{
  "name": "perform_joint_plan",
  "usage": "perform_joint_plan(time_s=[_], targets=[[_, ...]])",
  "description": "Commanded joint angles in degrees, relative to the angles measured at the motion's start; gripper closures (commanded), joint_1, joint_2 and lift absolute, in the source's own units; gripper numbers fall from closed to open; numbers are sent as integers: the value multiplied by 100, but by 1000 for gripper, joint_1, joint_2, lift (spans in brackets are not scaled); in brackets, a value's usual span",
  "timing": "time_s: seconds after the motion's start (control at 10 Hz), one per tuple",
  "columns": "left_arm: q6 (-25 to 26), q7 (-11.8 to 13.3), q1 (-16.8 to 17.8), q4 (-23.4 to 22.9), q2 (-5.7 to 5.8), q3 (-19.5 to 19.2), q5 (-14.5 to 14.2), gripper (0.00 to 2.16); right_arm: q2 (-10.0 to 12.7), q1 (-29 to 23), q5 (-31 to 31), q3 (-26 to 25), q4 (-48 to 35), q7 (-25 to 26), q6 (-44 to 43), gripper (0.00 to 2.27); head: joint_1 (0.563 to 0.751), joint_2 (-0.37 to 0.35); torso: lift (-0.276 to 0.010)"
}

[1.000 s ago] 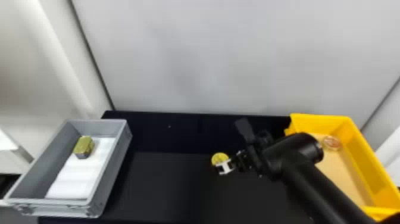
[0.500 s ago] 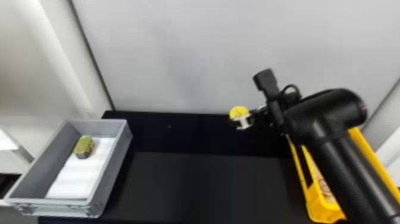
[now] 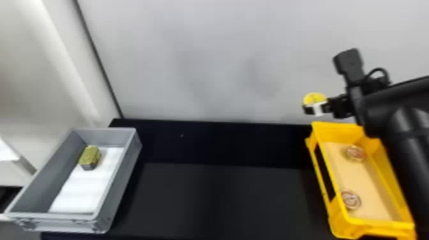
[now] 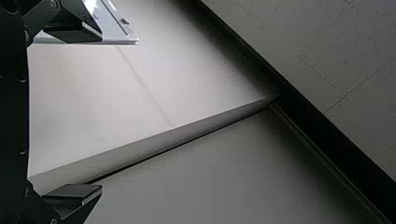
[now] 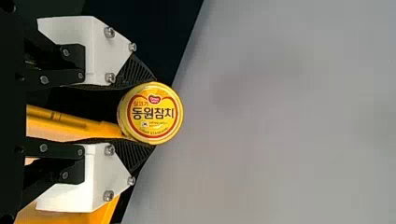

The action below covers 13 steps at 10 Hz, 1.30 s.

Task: Pick up the round yellow can and place it in the yellow rectangular box

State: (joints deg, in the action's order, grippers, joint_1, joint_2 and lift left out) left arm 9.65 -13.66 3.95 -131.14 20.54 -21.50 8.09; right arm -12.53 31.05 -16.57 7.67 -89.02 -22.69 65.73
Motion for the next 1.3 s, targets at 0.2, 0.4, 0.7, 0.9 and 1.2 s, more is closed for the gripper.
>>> perform_joint_plan(time_s=[0.2,0.4,0.7,0.9,1.2], targets=[[46,29,45,-26,30,4,0,136,-346,-46,-339,-776,-89,-35,-48,780,694,54,-3],[73,38,45,-35,30,4,0,136,-426,-143,-365,-1145,87,-27,-207,780,694,54,-3],[64,38,45,-35,30,4,0,136,-513,-371,-119,-1717,728,-35,-778,780,694,54,-3],[46,38,45,-44,30,4,0,136,-663,-574,831,-1927,1326,325,-1253,780,694,54,-3],[11,38,45,-44,21,4,0,134,-847,-653,1991,-1796,2170,835,-1640,780,694,54,-3]])
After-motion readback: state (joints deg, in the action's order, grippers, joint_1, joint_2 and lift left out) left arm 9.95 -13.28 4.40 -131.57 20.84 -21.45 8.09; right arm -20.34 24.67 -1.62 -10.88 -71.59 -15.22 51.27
